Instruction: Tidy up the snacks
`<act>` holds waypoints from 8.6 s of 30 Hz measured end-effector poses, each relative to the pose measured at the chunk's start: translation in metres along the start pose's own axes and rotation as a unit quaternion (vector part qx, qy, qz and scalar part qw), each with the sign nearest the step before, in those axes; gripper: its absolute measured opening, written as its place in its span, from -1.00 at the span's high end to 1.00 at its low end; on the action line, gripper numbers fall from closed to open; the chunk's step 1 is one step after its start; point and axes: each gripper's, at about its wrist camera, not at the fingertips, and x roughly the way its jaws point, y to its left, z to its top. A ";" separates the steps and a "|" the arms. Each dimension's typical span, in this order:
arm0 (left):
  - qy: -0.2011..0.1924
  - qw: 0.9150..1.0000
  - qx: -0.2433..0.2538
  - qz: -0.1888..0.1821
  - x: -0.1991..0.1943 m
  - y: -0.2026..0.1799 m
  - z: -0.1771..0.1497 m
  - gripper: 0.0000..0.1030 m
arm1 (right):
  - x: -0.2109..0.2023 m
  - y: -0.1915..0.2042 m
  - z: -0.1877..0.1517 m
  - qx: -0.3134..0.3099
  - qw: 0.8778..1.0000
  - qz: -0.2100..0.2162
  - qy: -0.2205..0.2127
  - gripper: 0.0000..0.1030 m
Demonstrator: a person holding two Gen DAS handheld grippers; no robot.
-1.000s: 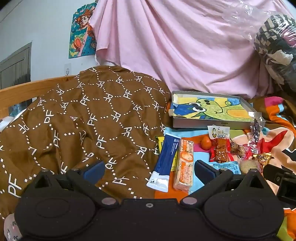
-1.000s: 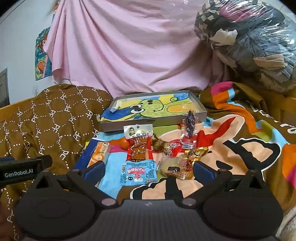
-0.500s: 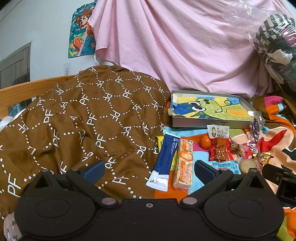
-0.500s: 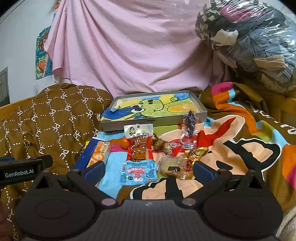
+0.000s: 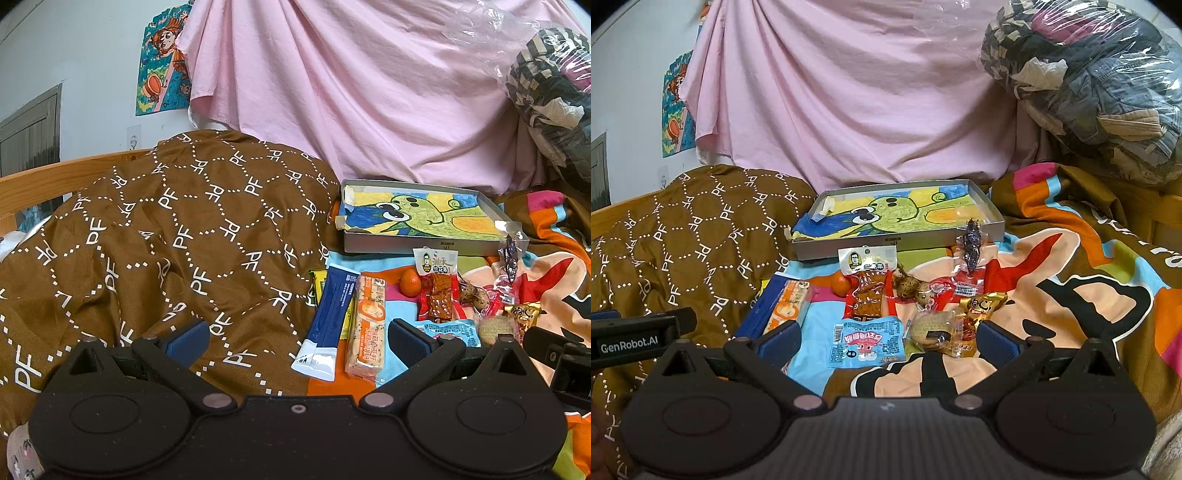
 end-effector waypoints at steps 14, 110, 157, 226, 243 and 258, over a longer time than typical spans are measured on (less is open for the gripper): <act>0.001 1.000 0.000 0.000 0.000 0.001 0.000 -0.99 | -0.001 -0.001 -0.001 -0.003 1.000 0.001 0.000 -1.00; 0.143 0.977 0.144 -0.065 0.144 -0.065 0.034 -0.98 | 0.126 -0.005 0.022 -0.259 0.947 0.144 0.125 -1.00; 0.256 0.956 0.095 -0.112 0.193 -0.065 0.031 0.15 | 0.178 -0.010 -0.009 -0.387 0.870 0.280 0.119 -0.58; 0.240 0.965 -0.022 -0.107 0.144 -0.063 0.050 0.32 | 0.139 0.017 -0.040 -0.511 0.843 0.169 0.005 0.24; 0.229 0.968 -0.025 -0.100 0.139 -0.061 0.058 0.32 | 0.123 0.003 -0.028 -0.497 0.844 0.201 0.017 0.79; 0.226 0.969 -0.027 -0.098 0.141 -0.061 0.057 0.32 | 0.130 0.017 -0.049 -0.537 0.823 0.185 0.008 0.56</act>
